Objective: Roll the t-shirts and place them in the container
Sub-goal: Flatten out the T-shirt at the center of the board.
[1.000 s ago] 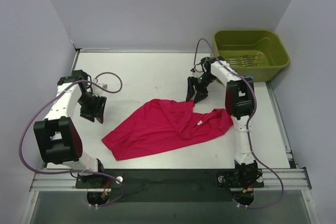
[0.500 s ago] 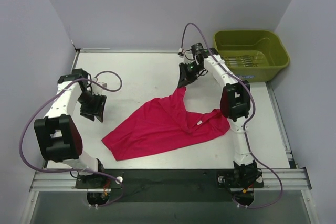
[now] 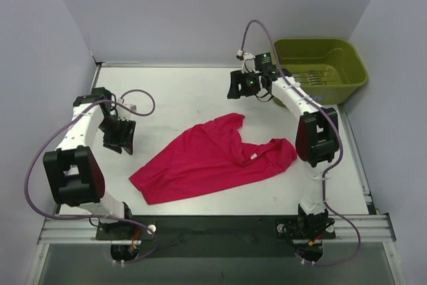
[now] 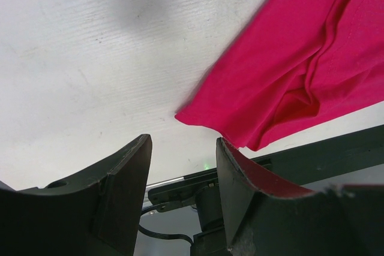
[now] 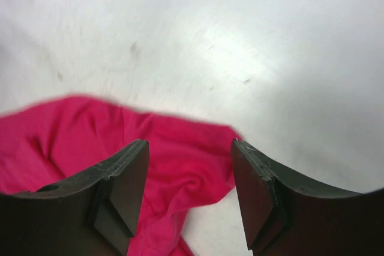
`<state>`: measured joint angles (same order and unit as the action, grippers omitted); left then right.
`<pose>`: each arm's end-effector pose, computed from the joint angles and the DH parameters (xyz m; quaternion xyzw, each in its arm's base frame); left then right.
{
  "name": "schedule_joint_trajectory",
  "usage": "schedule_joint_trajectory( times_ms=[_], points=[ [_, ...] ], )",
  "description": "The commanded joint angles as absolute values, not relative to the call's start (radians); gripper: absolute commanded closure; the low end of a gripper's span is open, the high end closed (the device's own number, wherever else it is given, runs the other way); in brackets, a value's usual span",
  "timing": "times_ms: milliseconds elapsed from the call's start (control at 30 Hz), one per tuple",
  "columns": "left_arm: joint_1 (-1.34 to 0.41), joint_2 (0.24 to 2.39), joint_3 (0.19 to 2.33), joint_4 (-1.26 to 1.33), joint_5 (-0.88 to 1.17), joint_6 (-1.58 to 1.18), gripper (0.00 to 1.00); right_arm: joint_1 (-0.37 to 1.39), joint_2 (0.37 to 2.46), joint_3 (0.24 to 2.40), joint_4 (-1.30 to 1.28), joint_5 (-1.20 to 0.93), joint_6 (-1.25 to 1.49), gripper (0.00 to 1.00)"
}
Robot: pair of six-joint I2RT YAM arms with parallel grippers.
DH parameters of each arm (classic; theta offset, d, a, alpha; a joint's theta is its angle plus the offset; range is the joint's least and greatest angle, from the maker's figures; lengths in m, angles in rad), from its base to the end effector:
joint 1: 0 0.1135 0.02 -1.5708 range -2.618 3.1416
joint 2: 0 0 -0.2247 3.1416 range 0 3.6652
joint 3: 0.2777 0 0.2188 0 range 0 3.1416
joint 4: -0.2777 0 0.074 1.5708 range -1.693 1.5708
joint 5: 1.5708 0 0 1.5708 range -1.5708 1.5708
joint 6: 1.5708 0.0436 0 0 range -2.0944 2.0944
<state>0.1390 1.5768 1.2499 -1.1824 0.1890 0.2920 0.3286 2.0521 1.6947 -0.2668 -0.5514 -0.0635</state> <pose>0.2458 0.0261 0.2108 0.0789 0.9919 -0.0856 0.0501 0.4018 0.1611 0.2303 -0.2885 0.8159 0.2981 0.4027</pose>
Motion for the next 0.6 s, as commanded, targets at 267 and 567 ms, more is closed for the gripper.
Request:
schedule_joint_trajectory(
  times_ms=[267,567],
  points=[
    [0.138,1.58,1.279,-1.173,0.212,0.285,0.42,0.17,2.157,1.701,-0.374,-0.468,0.569,0.48],
    [0.135,1.592,1.284,-1.183,0.198,0.287,0.42,0.204,2.204,1.75,-0.442,-0.361,0.572,0.6]
  ],
)
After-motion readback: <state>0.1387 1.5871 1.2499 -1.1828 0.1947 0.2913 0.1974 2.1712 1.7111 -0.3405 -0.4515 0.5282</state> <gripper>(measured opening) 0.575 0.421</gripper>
